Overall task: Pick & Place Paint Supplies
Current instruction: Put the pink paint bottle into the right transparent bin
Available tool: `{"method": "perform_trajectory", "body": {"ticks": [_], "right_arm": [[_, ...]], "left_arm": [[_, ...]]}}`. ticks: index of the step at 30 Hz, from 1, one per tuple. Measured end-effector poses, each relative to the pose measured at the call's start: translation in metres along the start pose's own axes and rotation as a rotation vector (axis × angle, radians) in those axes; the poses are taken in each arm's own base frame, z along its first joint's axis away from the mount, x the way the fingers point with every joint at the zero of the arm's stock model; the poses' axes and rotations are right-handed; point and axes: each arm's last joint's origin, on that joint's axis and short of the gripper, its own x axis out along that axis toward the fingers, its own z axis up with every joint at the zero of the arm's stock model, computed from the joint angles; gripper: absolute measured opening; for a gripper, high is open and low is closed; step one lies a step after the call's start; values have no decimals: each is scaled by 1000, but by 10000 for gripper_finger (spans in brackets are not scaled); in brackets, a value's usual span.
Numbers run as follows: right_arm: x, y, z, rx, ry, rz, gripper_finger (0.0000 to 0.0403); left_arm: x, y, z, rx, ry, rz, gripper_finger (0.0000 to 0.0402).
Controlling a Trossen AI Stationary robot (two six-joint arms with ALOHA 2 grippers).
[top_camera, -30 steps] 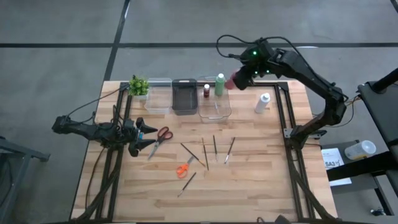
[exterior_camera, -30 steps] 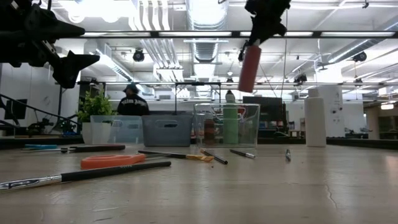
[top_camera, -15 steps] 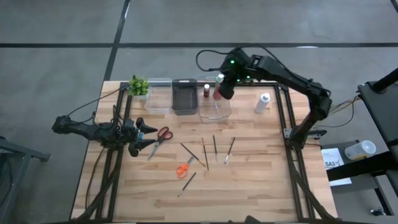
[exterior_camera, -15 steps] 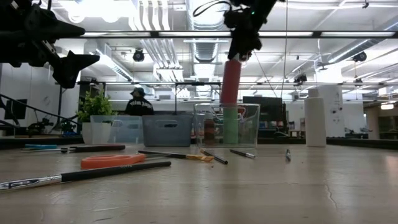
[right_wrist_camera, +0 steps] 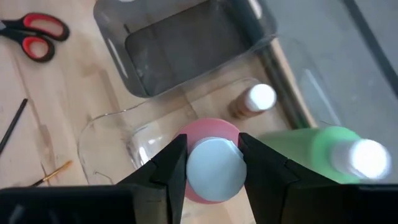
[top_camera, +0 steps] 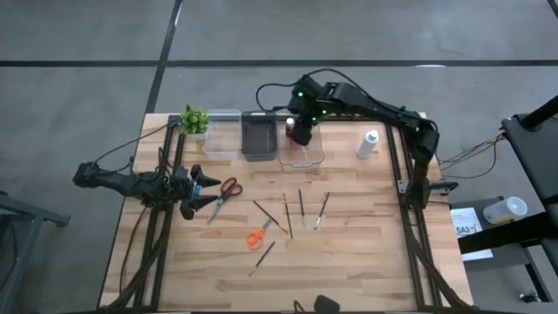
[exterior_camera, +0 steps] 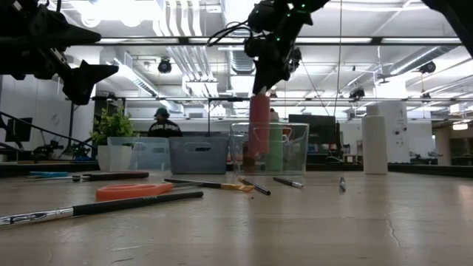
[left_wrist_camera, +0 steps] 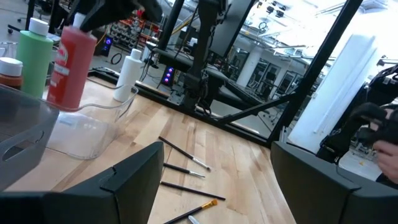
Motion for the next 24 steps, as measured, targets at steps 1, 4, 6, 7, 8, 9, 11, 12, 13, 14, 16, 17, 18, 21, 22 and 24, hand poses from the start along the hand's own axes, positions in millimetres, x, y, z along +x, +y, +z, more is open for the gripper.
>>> {"method": "perform_trajectory", "body": {"ticks": [1,4,6,7,8,9,11,12,13,14,16,17,18,21,22,24], "right_arm": [[4,0,0,0,9,3,120],[16,-1,1,2,30,5,114],[22,-1,2,1,37,6,115],[25,-1,3,1,42,6,118],[28,-1,4,0,45,7,122],[30,-1,4,-1,48,7,125],[35,0,5,-7,57,9,127],[37,1,5,-8,58,13,127],[37,1,5,-9,58,14,125],[37,1,5,-11,54,14,123],[37,1,6,-12,37,13,117],[37,1,6,-11,34,12,116],[37,1,6,-7,33,11,117],[38,1,6,6,32,7,139],[38,1,7,8,29,8,152],[37,1,7,9,26,8,178]], "left_arm": [[0,0,0,0,0,0,303],[0,0,0,0,0,0,303],[0,0,0,0,0,0,303],[0,0,0,0,0,0,303],[0,0,0,0,0,0,303],[0,0,0,0,0,0,303],[0,0,0,0,1,0,303],[0,0,0,0,0,-1,303],[0,0,0,0,0,0,303],[0,0,0,0,0,-1,303],[0,0,0,0,0,0,303],[0,0,0,0,0,0,303],[0,0,0,0,1,0,303],[0,0,0,0,0,0,303],[0,0,0,0,0,0,303],[0,0,0,0,0,0,303]]}}
